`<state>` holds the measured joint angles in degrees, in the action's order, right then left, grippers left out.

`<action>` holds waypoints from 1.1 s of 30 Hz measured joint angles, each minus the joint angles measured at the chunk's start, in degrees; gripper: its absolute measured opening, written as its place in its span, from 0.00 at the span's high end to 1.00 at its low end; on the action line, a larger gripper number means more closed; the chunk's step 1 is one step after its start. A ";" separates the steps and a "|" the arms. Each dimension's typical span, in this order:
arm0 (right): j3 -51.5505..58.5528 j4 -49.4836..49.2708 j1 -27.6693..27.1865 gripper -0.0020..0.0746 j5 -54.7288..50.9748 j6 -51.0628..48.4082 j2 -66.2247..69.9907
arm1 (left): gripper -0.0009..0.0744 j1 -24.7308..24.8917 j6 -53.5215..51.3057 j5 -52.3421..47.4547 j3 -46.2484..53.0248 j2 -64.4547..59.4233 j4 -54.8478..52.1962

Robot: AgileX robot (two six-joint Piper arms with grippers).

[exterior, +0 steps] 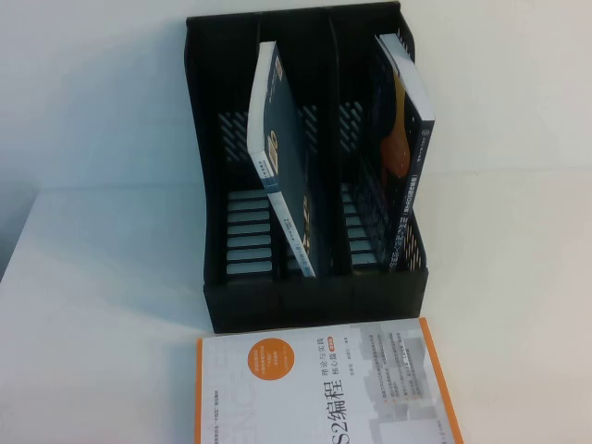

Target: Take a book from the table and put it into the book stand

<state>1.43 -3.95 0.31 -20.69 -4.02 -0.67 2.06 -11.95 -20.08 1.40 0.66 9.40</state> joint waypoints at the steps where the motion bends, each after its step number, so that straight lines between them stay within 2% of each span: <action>1: 0.00 0.00 0.00 0.98 0.00 0.00 0.00 | 0.99 0.00 0.00 0.00 0.00 0.00 0.00; 20: 0.00 0.00 0.00 0.98 0.00 0.00 0.00 | 0.99 0.00 -0.14 0.82 0.00 0.00 0.00; 33: 0.10 0.00 0.00 0.98 2.03 0.00 0.00 | 0.99 0.00 -0.14 11.97 0.00 0.00 0.00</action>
<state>1.53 -3.95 0.31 -18.65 -4.02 -0.67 2.06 -12.09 -8.10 1.40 0.66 9.40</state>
